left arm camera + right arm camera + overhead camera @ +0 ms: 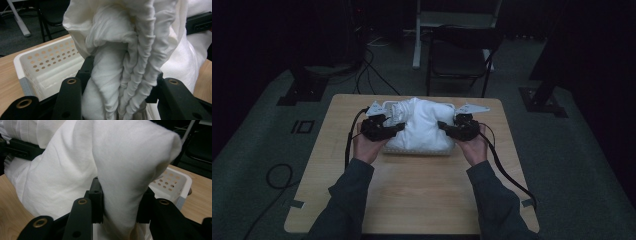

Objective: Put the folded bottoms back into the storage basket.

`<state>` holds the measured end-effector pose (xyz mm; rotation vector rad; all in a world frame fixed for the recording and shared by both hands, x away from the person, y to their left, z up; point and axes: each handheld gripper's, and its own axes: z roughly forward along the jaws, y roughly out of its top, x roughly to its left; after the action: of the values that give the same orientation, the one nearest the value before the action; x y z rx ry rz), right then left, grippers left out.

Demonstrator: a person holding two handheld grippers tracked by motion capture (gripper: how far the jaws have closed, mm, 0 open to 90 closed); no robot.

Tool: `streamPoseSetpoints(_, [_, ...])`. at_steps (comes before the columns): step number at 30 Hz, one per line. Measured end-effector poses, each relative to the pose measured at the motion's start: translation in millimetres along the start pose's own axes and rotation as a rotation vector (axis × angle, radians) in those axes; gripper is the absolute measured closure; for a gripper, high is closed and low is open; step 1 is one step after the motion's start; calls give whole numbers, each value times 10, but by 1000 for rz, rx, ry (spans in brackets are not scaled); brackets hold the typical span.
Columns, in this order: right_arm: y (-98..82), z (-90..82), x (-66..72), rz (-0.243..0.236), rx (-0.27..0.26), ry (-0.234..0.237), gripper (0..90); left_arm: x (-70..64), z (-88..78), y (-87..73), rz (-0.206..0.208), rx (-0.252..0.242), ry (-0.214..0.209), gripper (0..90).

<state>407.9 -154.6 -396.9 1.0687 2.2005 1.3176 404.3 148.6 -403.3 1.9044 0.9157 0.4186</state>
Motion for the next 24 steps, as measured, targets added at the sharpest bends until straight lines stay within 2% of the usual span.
streamPoseSetpoints(15, [74,102,-82,29,-13,-7,658,85,79,98,-10,-6,22,553])
streamPoseSetpoints(24, [119,161,-88,25,-13,-13,659,144,107,92,-30,-8,31,553])
